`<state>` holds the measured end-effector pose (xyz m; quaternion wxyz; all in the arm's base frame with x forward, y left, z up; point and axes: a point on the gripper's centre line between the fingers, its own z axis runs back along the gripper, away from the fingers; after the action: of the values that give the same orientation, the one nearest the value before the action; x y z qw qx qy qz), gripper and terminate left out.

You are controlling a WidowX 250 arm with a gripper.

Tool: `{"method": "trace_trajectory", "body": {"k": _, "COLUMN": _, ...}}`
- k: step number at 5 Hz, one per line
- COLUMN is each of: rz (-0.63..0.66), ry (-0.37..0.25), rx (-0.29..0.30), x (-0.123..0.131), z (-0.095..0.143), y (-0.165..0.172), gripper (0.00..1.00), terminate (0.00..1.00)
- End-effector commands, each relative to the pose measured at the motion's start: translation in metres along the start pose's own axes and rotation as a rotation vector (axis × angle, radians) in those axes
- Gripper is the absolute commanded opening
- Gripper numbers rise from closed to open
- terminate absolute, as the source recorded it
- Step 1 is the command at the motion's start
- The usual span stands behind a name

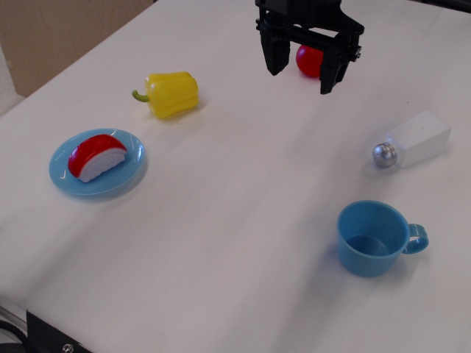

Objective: Take sushi off plate

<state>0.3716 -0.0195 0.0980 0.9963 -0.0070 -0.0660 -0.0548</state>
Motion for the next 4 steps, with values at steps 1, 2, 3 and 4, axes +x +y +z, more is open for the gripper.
{"method": "trace_trajectory", "body": {"k": 1, "rz": 0.0, "ry": 0.0, "rx": 0.0, "x": 0.0, "z": 0.0, "y": 0.0, "gripper": 1.0, "terminate": 0.0}}
{"method": "trace_trajectory", "body": {"k": 2, "rz": -0.022, "ry": -0.047, "rx": -0.045, "x": -0.024, "z": 0.009, "y": 0.014, "gripper": 1.0, "terminate": 0.0}}
{"method": "trace_trajectory", "body": {"k": 3, "rz": -0.113, "ry": -0.025, "rx": 0.002, "x": -0.053, "z": 0.02, "y": 0.035, "gripper": 1.0, "terminate": 0.0}}
{"method": "trace_trajectory", "body": {"k": 4, "rz": -0.114, "ry": -0.014, "rx": 0.071, "x": -0.083, "z": 0.031, "y": 0.065, "gripper": 1.0, "terminate": 0.0}}
